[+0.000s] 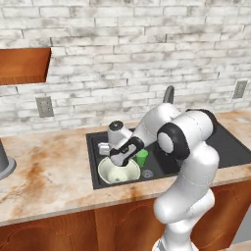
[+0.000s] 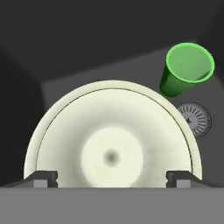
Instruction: Pick the cup and bowl and place them in the sink. Then turn on the water.
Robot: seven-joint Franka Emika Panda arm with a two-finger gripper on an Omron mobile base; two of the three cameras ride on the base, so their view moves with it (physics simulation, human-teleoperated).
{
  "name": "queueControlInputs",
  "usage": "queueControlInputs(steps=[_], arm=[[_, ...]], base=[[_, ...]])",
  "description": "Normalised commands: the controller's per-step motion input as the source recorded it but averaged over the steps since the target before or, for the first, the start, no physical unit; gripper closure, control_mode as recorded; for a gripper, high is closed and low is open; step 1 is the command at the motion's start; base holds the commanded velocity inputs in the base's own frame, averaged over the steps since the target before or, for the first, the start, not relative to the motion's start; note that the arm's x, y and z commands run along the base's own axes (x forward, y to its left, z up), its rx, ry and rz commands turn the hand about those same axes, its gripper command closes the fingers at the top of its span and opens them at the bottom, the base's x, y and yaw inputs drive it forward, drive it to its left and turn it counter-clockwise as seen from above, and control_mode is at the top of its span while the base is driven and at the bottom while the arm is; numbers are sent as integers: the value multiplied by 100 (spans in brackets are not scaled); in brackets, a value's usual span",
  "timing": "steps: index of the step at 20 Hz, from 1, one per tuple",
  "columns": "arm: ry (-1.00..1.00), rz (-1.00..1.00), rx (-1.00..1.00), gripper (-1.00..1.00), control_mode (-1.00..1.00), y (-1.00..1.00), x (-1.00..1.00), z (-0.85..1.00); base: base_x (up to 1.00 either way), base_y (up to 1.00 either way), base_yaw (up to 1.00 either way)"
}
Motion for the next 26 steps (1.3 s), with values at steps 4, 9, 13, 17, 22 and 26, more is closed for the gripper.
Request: queueControlInputs(steps=[4, 9, 13, 17, 22, 26], arm=[[0, 11, 0, -100, -100, -96, -99, 67], [2, 36, 0, -100, -100, -91, -100, 67], [17, 40, 3, -100, -100, -59, -89, 89], [40, 5, 6, -100, -100, -25, -36, 100], [64, -32, -9, -100, -100, -31, -5, 62], [19, -40, -42, -100, -100, 0, -1, 9]], base=[[0, 0, 0], [0, 0, 0], [0, 0, 0], [0, 0, 0], [0, 0, 0], [0, 0, 0]])
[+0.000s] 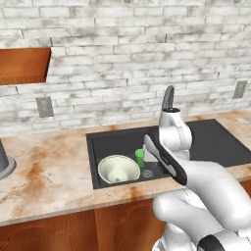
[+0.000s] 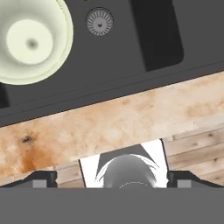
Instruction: Pick the cup and bowl and place them in the sink. Then turn on the water.
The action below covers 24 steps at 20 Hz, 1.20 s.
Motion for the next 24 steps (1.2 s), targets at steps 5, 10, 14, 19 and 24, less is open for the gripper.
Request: queueControlInputs(steps=[5, 10, 14, 19, 24], arm=[[-1, -1, -1, -100, -100, 4, -3, 0], [0, 0, 0, -100, -100, -33, 0, 0], [0, 0, 0, -100, 100, -57, 0, 0], [0, 0, 0, -100, 100, 0, 0, 0], [0, 0, 0, -100, 100, 0, 0, 0]], base=[[0, 0, 0], [0, 0, 0], [0, -24, 0], [1, -100, 3], [20, -53, 2]])
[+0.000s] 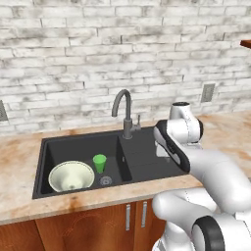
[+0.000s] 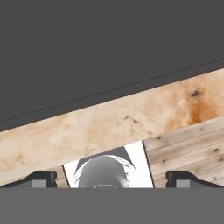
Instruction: Pick the cup and bowl and place them in the sink. Then turn on the water.
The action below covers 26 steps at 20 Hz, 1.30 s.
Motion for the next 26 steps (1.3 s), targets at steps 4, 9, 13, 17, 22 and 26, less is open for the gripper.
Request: queueControlInputs(steps=[4, 9, 13, 17, 22, 26], arm=[[0, 0, 0, -100, -100, 0, 2, 0], [-23, 8, 1, -100, -100, 1, 36, 20], [-31, 12, 0, -100, -100, 18, 44, 53], [-31, 9, 0, -100, -100, 7, 74, 18], [-40, 0, 0, -100, -100, 2, 82, 11], [-5, 0, 0, -100, -100, 0, 76, 44]], base=[[0, 0, 0], [0, 0, 0], [0, 0, 0], [0, 0, 0], [0, 0, 0], [0, 0, 0]])
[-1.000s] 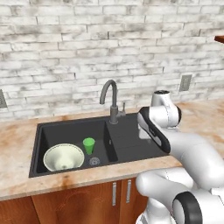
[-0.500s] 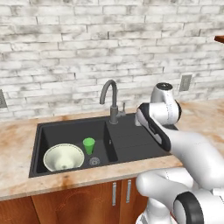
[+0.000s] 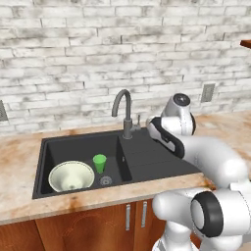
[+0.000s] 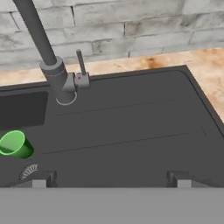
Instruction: Pick the cup and bowl and place them in the sink. Then turn on the water.
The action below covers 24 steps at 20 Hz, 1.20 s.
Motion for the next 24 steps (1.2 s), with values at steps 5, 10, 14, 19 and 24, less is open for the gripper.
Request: queueControlInputs(steps=[5, 10, 14, 19, 24], arm=[[20, 0, -1, -100, -100, 0, 75, 12], [5, 4, 0, -100, -100, 0, 41, -1], [-11, 0, 2, -100, -100, 0, 4, -14], [-7, 0, 5, -100, -100, 0, 4, -31], [-3, 0, 2, -100, -100, 15, 18, -4]], base=[[0, 0, 0], [0, 0, 0], [0, 0, 0], [0, 0, 0], [0, 0, 0]])
